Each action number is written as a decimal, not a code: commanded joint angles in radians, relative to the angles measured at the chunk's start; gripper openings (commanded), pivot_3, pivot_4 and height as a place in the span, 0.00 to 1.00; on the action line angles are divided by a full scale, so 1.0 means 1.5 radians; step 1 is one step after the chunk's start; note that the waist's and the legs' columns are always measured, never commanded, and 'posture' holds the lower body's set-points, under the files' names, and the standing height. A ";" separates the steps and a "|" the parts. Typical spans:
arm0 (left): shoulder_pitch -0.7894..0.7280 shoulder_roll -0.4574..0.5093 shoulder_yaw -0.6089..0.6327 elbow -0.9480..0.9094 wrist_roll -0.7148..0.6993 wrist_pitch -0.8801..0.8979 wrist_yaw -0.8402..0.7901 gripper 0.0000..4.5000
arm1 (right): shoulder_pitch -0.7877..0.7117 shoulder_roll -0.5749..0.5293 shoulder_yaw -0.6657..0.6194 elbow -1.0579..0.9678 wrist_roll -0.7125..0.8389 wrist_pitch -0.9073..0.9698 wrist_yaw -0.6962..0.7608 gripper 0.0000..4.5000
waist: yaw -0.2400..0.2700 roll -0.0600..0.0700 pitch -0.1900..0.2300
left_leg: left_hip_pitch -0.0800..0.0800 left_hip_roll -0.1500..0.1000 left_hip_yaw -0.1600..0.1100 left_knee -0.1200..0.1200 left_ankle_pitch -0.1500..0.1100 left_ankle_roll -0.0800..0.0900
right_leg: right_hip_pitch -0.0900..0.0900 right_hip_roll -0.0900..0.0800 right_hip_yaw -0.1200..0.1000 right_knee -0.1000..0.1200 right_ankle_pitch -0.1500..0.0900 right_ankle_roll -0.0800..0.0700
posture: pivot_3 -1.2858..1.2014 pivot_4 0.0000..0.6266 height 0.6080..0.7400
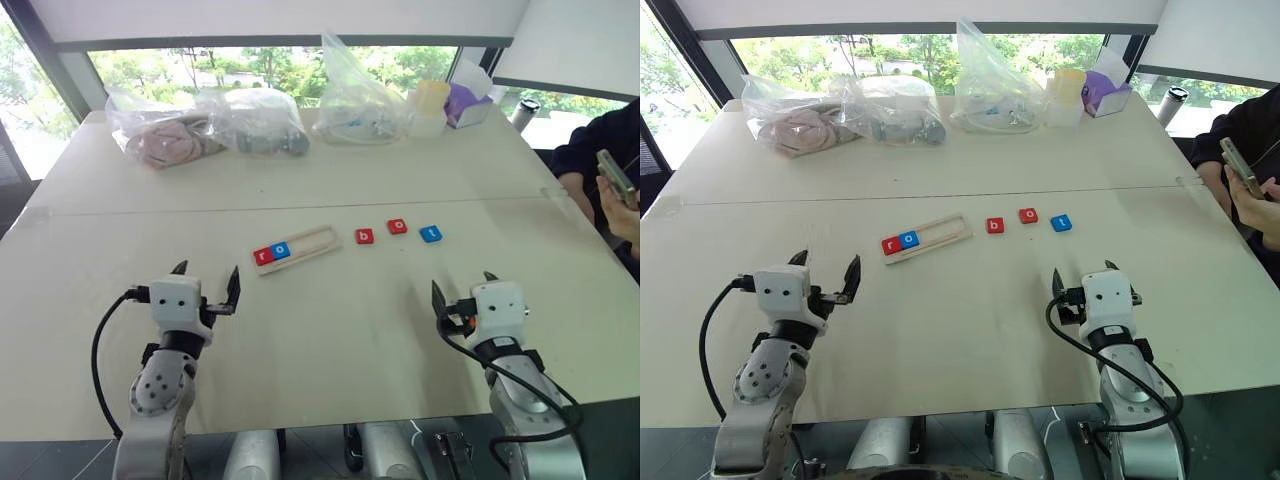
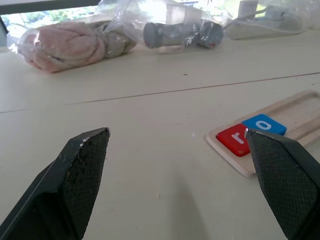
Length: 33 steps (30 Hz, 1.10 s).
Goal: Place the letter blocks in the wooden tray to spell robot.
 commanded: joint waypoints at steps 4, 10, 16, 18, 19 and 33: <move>-0.018 0.014 0.008 -0.032 -0.038 0.022 -0.024 1.00 | -0.027 -0.009 0.004 -0.017 -0.002 -0.013 0.009 0.98 | 0.000 -0.001 0.000 | 0.000 0.000 0.000 0.000 0.000 0.000 | 0.000 0.000 0.000 0.000 0.000 0.000 | 0.52 0.24 1.00; -0.022 0.032 -0.002 -0.018 -0.044 0.012 -0.047 1.00 | -0.031 -0.021 0.014 -0.012 -0.001 -0.023 0.028 0.98 | 0.000 -0.001 -0.001 | 0.001 0.000 0.000 0.001 0.000 0.000 | 0.000 0.000 0.000 0.001 0.000 0.000 | 0.52 0.24 1.00; -0.048 0.042 0.005 -0.002 -0.052 0.018 -0.057 1.00 | -0.052 -0.034 0.027 -0.009 0.005 -0.024 0.057 0.98 | -0.001 -0.001 -0.001 | 0.002 0.000 0.000 0.001 0.000 0.000 | 0.001 0.000 0.000 0.002 0.000 0.000 | 0.52 0.24 1.00; -0.051 0.046 0.005 0.003 -0.059 0.016 -0.066 1.00 | -0.056 -0.038 0.030 0.001 0.001 -0.032 0.061 0.98 | -0.001 -0.001 -0.001 | 0.002 0.000 0.000 0.002 0.000 0.000 | 0.001 0.000 0.000 0.002 0.000 0.000 | 0.52 0.24 1.00; -0.051 0.049 0.004 0.006 -0.060 0.013 -0.072 1.00 | -0.058 -0.039 0.030 0.005 0.001 -0.033 0.063 0.98 | -0.001 -0.001 -0.001 | 0.002 0.000 0.000 0.002 0.000 0.000 | 0.001 0.000 0.000 0.002 0.000 0.000 | 0.52 0.24 1.00; -0.306 0.264 0.019 0.271 -0.205 0.089 -0.396 1.00 | -0.173 -0.171 0.021 0.053 0.122 0.017 0.270 0.98 | -0.001 0.000 -0.001 | 0.003 0.000 0.000 0.001 0.000 0.000 | 0.002 0.001 0.000 0.003 0.000 -0.001 | 0.52 0.24 1.00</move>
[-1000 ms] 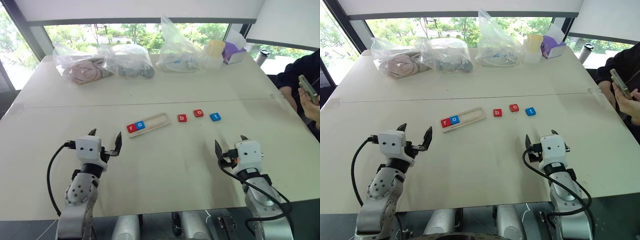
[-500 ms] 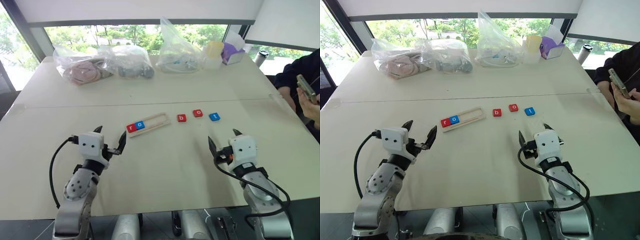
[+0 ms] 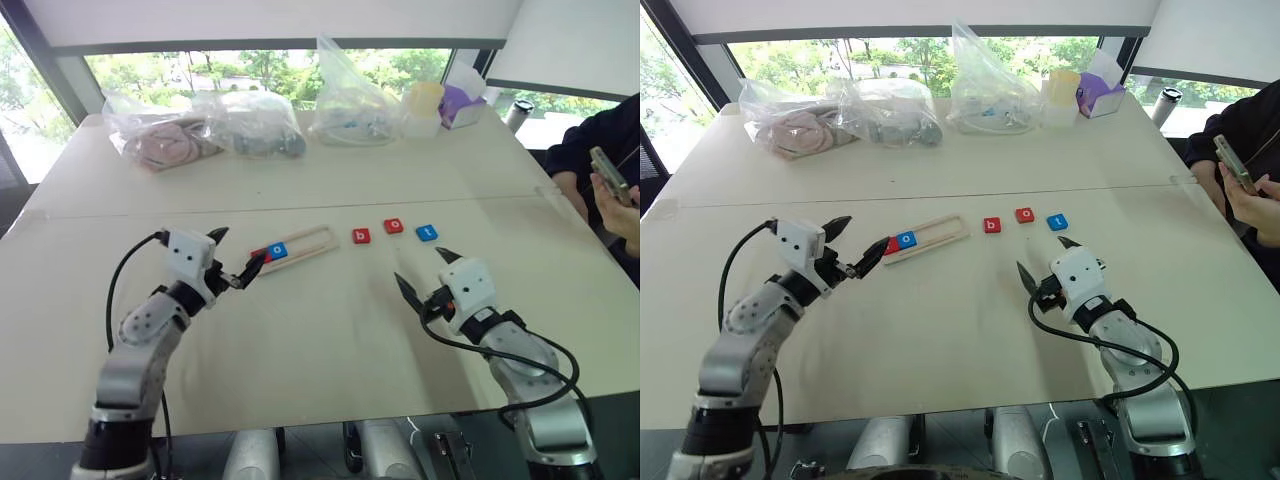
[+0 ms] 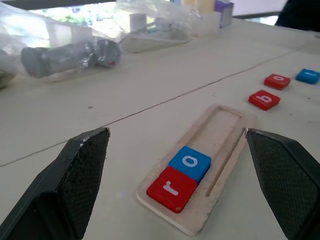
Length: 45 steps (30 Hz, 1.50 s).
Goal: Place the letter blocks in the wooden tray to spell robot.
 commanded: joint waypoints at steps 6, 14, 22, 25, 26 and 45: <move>-0.236 0.149 -0.097 0.291 -0.005 0.026 -0.361 1.00 | -0.113 -0.074 -0.008 0.003 0.077 0.045 0.097 0.98 | 0.002 0.000 0.000 | 0.000 0.000 0.000 0.000 0.000 0.000 | 0.000 0.000 0.000 0.000 0.000 0.000 | 0.52 0.24 1.00; -0.413 0.098 -0.174 0.564 0.100 -0.096 -0.463 1.00 | -0.114 -0.069 0.019 0.001 0.065 0.041 0.096 0.98 | 0.002 0.000 0.000 | -0.003 -0.001 0.000 0.000 0.000 0.000 | -0.002 0.000 0.000 0.000 0.001 -0.001 | 0.52 0.24 1.00; -0.457 0.058 -0.189 0.694 0.156 -0.176 -0.486 1.00 | -0.104 -0.063 0.018 -0.010 0.060 0.043 0.070 0.98 | 0.000 0.000 0.000 | -0.003 0.000 0.000 0.000 0.000 0.000 | -0.002 0.000 0.000 0.000 0.001 -0.001 | 0.52 0.24 1.00; -0.461 0.051 -0.186 0.723 0.171 -0.204 -0.480 1.00 | -0.105 -0.060 0.020 -0.014 0.061 0.045 0.063 0.98 | 0.001 0.000 0.000 | -0.003 0.000 0.000 0.000 0.000 0.000 | -0.002 0.000 0.000 0.000 0.001 -0.001 | 0.52 0.24 1.00; -0.462 0.048 -0.185 0.730 0.175 -0.210 -0.478 1.00 | -0.106 -0.060 0.020 -0.014 0.062 0.045 0.062 0.98 | 0.001 0.000 0.000 | -0.003 0.000 0.000 0.000 0.000 0.000 | -0.002 0.000 0.000 0.000 0.001 -0.001 | 0.52 0.24 1.00; -0.436 0.024 -0.181 0.816 0.232 -0.321 -0.394 1.00 | -0.113 -0.054 0.034 -0.018 0.062 0.049 0.051 0.98 | 0.003 0.000 0.000 | -0.001 -0.001 0.000 0.002 0.000 0.000 | 0.000 0.000 0.000 0.003 0.001 -0.001 | 0.52 0.24 1.00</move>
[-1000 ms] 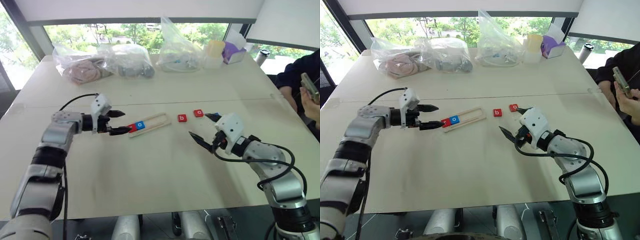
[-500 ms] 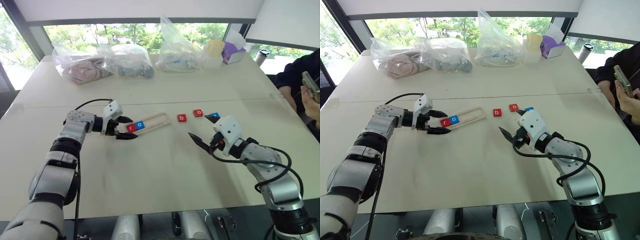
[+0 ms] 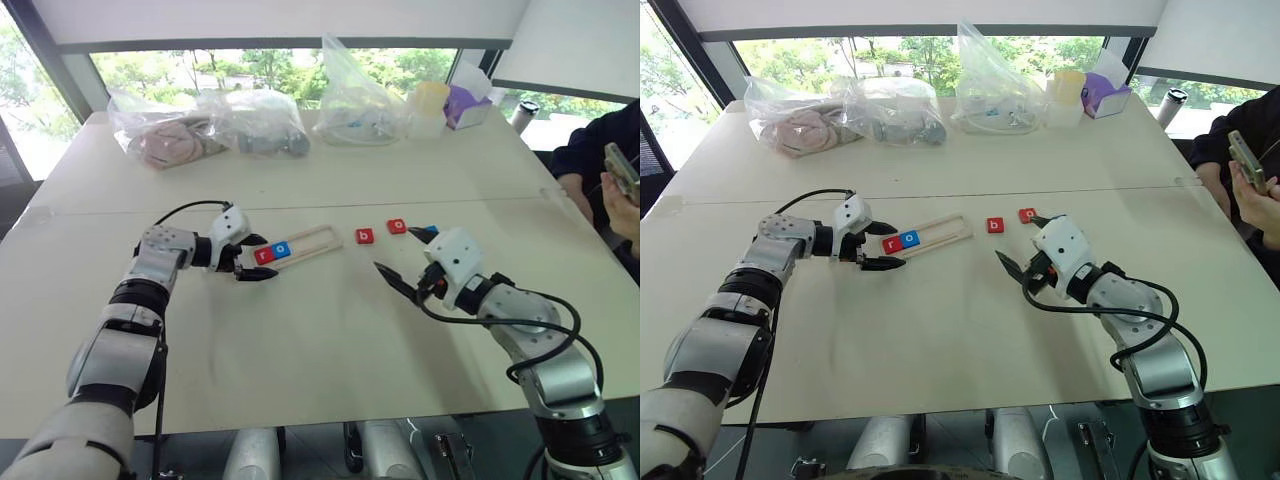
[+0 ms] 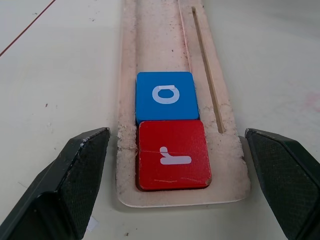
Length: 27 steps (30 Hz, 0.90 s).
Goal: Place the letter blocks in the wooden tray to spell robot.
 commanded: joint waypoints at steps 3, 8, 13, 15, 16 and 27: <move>0.033 0.006 -0.003 0.021 0.031 -0.024 0.024 1.00 | 0.000 0.003 -0.005 -0.034 0.005 0.000 -0.008 0.98 | -0.001 0.000 0.000 | 0.001 0.000 0.000 0.000 0.000 0.000 | 0.001 0.000 0.000 0.001 0.000 0.000 | 0.52 0.24 1.00; 0.061 0.004 -0.009 0.019 0.042 -0.037 0.030 1.00 | 0.008 0.002 -0.005 -0.042 0.005 0.005 -0.011 0.98 | -0.002 0.000 0.000 | 0.009 0.000 0.000 -0.002 0.000 0.000 | 0.007 0.000 0.000 -0.001 -0.002 0.002 | 0.52 0.24 1.00; 0.074 0.001 -0.010 0.017 0.043 -0.021 0.027 1.00 | 0.011 0.001 -0.007 -0.048 0.007 0.012 -0.010 0.98 | -0.002 0.001 -0.001 | 0.010 0.000 0.000 -0.003 0.000 0.000 | 0.008 -0.001 0.000 -0.001 -0.002 0.002 | 0.52 0.24 1.00; 0.078 0.001 -0.011 0.015 0.044 -0.017 0.027 0.94 | 0.013 -0.001 -0.007 -0.052 0.008 0.015 -0.008 0.99 | -0.002 0.003 -0.003 | 0.010 0.000 0.001 -0.003 0.000 0.000 | 0.008 -0.001 0.000 -0.001 -0.002 0.002 | 0.52 0.24 1.00; 0.079 0.001 -0.011 0.014 0.044 -0.016 0.026 0.89 | 0.013 -0.001 -0.007 -0.053 0.008 0.016 -0.008 1.00 | -0.002 0.003 -0.003 | 0.010 0.000 0.001 -0.003 0.000 0.000 | 0.008 -0.001 0.000 -0.001 -0.002 0.002 | 0.52 0.24 1.00; 0.149 0.014 -0.036 -0.157 0.026 -0.012 -0.055 0.70 | 0.004 -0.009 -0.016 -0.041 0.008 0.017 0.001 1.00 | -0.004 0.004 -0.004 | 0.010 0.000 0.001 -0.005 0.000 0.000 | 0.008 -0.001 0.000 -0.003 -0.002 0.002 | 0.52 0.24 1.00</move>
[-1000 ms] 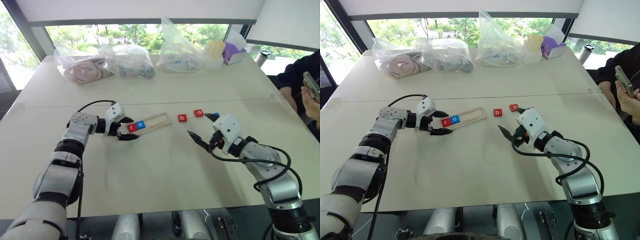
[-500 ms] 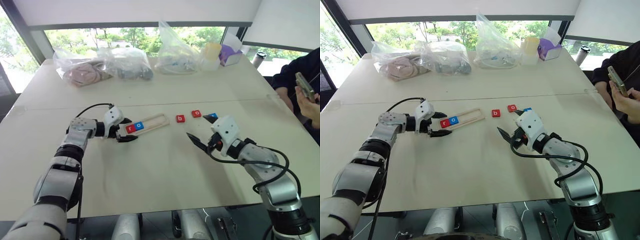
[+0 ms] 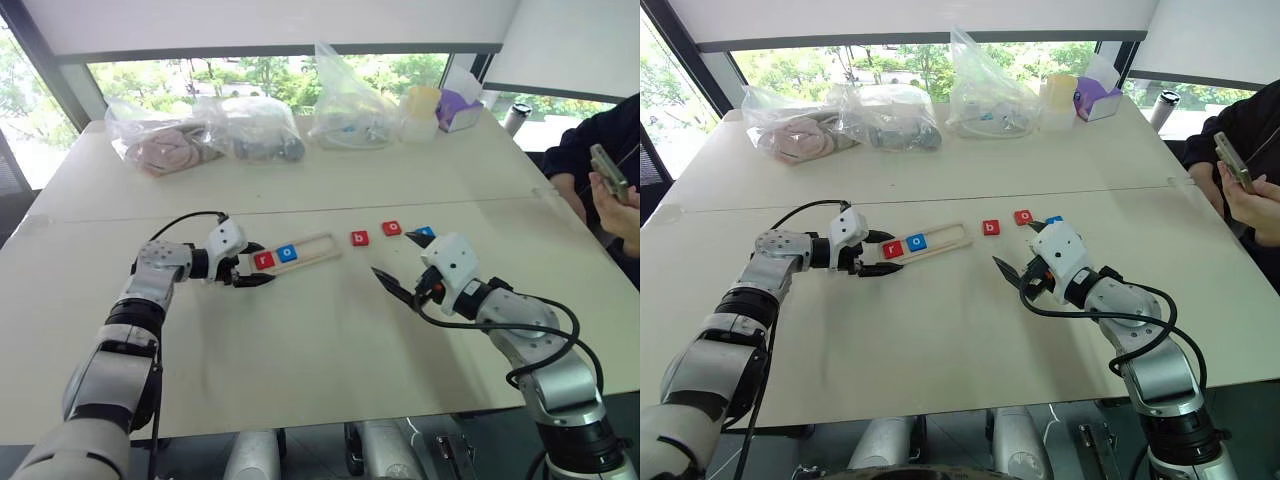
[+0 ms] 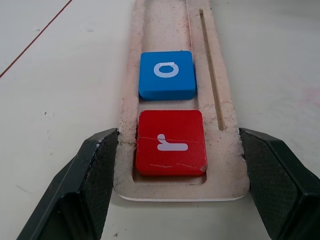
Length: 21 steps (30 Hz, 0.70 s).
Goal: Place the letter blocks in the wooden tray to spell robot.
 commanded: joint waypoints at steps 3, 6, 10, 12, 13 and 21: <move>0.082 0.001 -0.063 -0.128 0.017 0.039 -0.083 0.70 | -0.013 -0.009 -0.018 -0.010 0.006 -0.010 0.006 1.00 | 0.002 0.000 0.000 | -0.001 0.000 0.000 0.000 -0.001 0.001 | 0.000 0.000 0.000 0.000 0.000 -0.001 | 0.52 0.24 1.00; 0.120 -0.001 -0.080 -0.224 0.010 0.066 -0.105 0.70 | -0.017 -0.009 -0.017 -0.008 0.005 -0.011 0.007 1.00 | 0.004 0.000 0.000 | -0.001 0.000 0.000 0.000 -0.001 0.001 | 0.000 0.000 0.000 0.000 -0.001 -0.001 | 0.52 0.24 1.00; 0.163 0.005 -0.097 -0.324 -0.002 0.106 -0.119 0.70 | -0.019 -0.008 -0.013 -0.010 0.004 -0.009 0.008 1.00 | 0.004 0.000 0.000 | -0.001 -0.001 0.000 0.000 -0.001 0.001 | 0.000 -0.001 0.000 -0.001 -0.001 -0.001 | 0.52 0.24 1.00; 0.179 0.009 -0.102 -0.356 -0.003 0.119 -0.116 0.70 | -0.017 -0.008 -0.014 -0.012 0.004 -0.008 0.008 1.00 | 0.004 0.000 0.000 | -0.001 -0.001 0.000 0.000 -0.001 0.001 | 0.000 -0.001 0.000 -0.001 -0.002 0.000 | 0.52 0.24 1.00; 0.185 0.011 -0.103 -0.366 -0.004 0.128 -0.114 0.70 | -0.017 -0.008 -0.013 -0.014 0.005 -0.007 0.008 1.00 | 0.003 0.000 0.000 | -0.001 -0.001 0.000 0.000 -0.001 0.001 | 0.000 -0.001 0.000 -0.001 -0.002 0.001 | 0.52 0.24 1.00; 0.213 0.009 -0.094 -0.398 0.004 0.159 -0.067 0.70 | -0.013 -0.007 -0.011 -0.019 0.006 -0.002 0.009 1.00 | 0.003 0.000 0.000 | -0.001 -0.001 0.000 0.000 -0.001 0.001 | 0.000 -0.001 0.000 -0.001 -0.003 0.001 | 0.52 0.24 1.00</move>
